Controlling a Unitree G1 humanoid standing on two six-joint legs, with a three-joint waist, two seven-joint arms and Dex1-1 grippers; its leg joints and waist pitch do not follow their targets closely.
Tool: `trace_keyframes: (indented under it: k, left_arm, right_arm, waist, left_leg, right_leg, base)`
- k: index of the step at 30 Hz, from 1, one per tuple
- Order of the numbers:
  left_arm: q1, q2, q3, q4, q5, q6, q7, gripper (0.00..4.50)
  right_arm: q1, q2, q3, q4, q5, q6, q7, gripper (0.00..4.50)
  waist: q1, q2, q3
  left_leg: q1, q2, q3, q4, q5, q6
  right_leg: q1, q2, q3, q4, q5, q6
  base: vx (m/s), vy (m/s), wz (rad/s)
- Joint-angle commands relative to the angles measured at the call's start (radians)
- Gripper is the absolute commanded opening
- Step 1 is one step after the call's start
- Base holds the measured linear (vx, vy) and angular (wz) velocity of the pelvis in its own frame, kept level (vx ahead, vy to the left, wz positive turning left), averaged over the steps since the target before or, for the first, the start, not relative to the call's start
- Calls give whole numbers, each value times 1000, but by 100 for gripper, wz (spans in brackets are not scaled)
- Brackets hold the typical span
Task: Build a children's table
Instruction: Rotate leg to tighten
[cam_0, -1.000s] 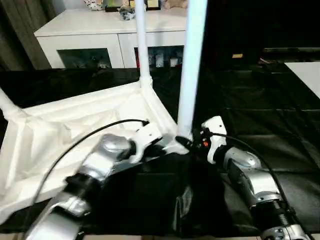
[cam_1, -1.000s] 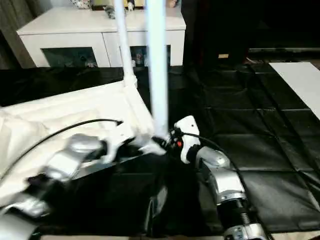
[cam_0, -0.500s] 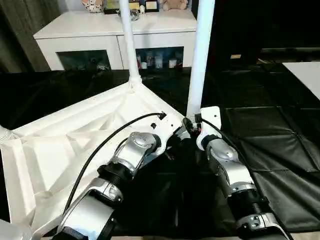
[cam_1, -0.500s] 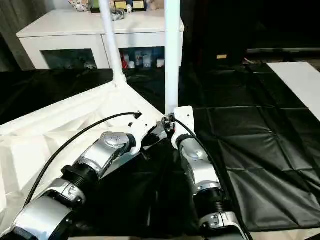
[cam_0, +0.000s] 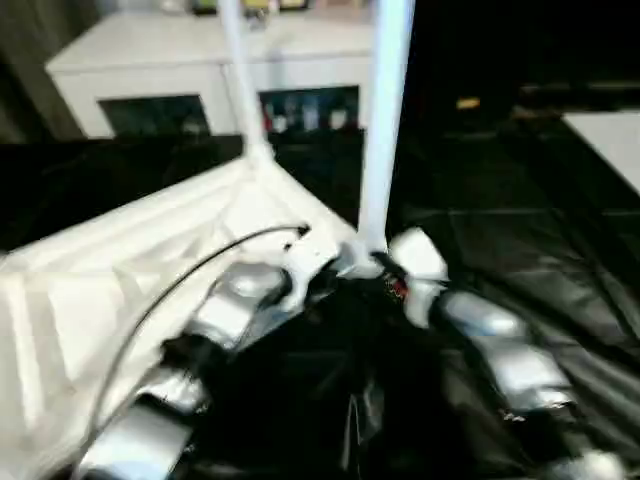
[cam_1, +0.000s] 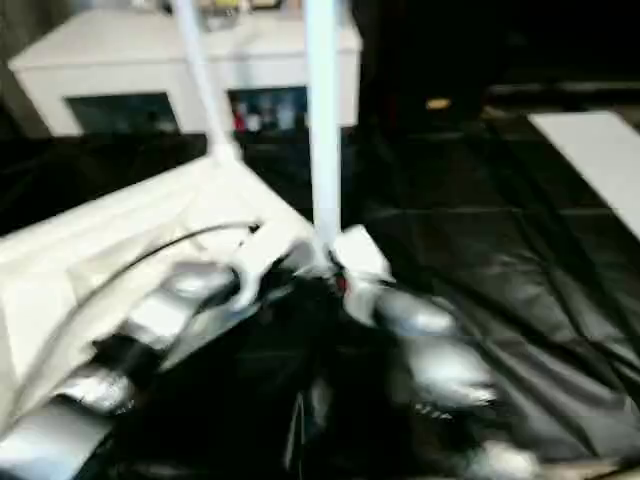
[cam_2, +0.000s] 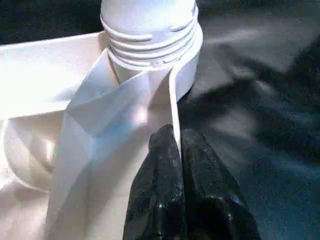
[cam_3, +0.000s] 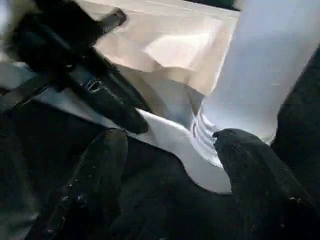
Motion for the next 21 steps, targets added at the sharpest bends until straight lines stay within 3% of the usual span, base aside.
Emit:
trace_keyframes:
  k: [1, 6, 7, 9, 11, 13, 15, 21]
  left_arm:
    - [59, 28, -62, -55, -34, 8, -144, 0]
    - [100, 86, -78, -144, -53, 29, -234, 0]
    - [112, 105, -82, -172, -60, 37, -264, 0]
    - [127, 126, -84, -206, -65, 43, -292, 0]
    - [132, 132, -80, -222, -67, 46, -295, 0]
    - [135, 136, -79, -232, -69, 52, -298, 0]
    - [137, 139, -77, -239, -67, 56, -301, 0]
    - [138, 147, -72, -247, -62, 69, -293, 0]
  right_arm:
    - [2, -46, 3, -54, 23, -7, 71, 312]
    - [13, -106, 0, -99, 41, 16, 134, 312]
    - [14, -118, 0, -103, 38, 19, 145, 312]
    - [15, -128, 1, -105, 35, 22, 159, 312]
    - [16, -122, 8, -100, 38, 24, 164, 312]
    - [16, -114, 20, -91, 37, 22, 169, 312]
    - [9, -97, 33, -74, 45, 32, 175, 312]
    - [-40, -51, 58, 5, 16, 11, 170, 312]
  waist:
    - [8, -18, -51]
    - [11, -16, -46]
    - [11, -19, -46]
    - [13, -15, -47]
    - [16, -13, -49]
    - [20, -15, -49]
    - [19, -8, -51]
    - [19, -13, -53]
  left_leg:
    - [2, 55, -17, -61, -164, 109]
    - [12, 55, -13, -64, -208, 83]
    - [12, 56, -13, -66, -212, 79]
    - [9, 57, -15, -66, -201, 76]
    - [14, 56, -11, -63, -199, 78]
    - [9, 54, -12, -62, -178, 78]
    - [9, 53, -14, -60, -166, 77]
    - [8, 52, -13, -59, -168, 70]
  right_leg:
    - [47, -83, 42, -64, -94, -255]
    - [39, -78, 44, -70, -151, -250]
    - [39, -78, 45, -70, -159, -248]
    - [40, -79, 45, -66, -147, -246]
    - [37, -76, 45, -66, -127, -252]
    - [41, -77, 44, -62, -104, -253]
    - [41, -76, 43, -60, -78, -255]
    - [44, -76, 41, -56, -69, -264]
  base:
    - [0, 0, 0]
    - [0, 0, 0]
    - [0, 0, 0]
    - [0, 0, 0]
    - [0, 0, 0]
    - [0, 0, 0]
    - [0, 0, 0]
    - [0, 0, 0]
